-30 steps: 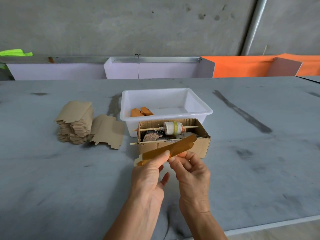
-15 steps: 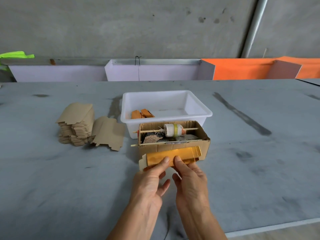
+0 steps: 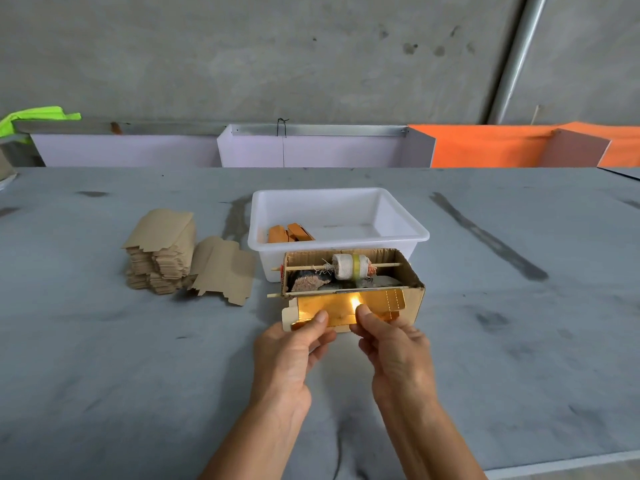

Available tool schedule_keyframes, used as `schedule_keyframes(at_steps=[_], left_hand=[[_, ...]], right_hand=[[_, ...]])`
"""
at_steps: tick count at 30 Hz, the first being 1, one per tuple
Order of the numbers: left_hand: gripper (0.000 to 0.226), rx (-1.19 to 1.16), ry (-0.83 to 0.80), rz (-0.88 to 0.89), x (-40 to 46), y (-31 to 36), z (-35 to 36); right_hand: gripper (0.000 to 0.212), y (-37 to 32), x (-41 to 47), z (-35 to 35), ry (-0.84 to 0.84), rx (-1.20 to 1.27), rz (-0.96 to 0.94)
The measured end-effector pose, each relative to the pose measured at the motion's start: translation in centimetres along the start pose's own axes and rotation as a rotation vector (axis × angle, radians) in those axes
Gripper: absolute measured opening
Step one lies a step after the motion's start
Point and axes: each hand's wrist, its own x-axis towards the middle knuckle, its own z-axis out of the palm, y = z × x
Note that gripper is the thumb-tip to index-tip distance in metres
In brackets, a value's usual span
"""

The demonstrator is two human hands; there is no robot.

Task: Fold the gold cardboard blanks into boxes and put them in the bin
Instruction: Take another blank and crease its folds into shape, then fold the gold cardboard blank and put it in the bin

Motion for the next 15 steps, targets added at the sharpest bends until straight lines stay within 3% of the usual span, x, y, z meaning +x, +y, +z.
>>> schedule_keyframes(at_steps=[5, 11, 15], left_hand=[[0.014, 0.048, -0.036, 0.084, -0.1, 1.0, -0.3], [0.013, 0.004, -0.070, 0.095, -0.1, 2.1, -0.1], [0.010, 0.046, -0.091, 0.082, -0.3, 2.5, 0.1]], right_hand=[[0.012, -0.8, 0.6, 0.3, -0.041, 0.012, 0.024], [0.014, -2.4, 0.8, 0.6, -0.239, -0.060, 0.062], [0.008, -3.1, 0.8, 1.7, -0.190, -0.183, -0.003]])
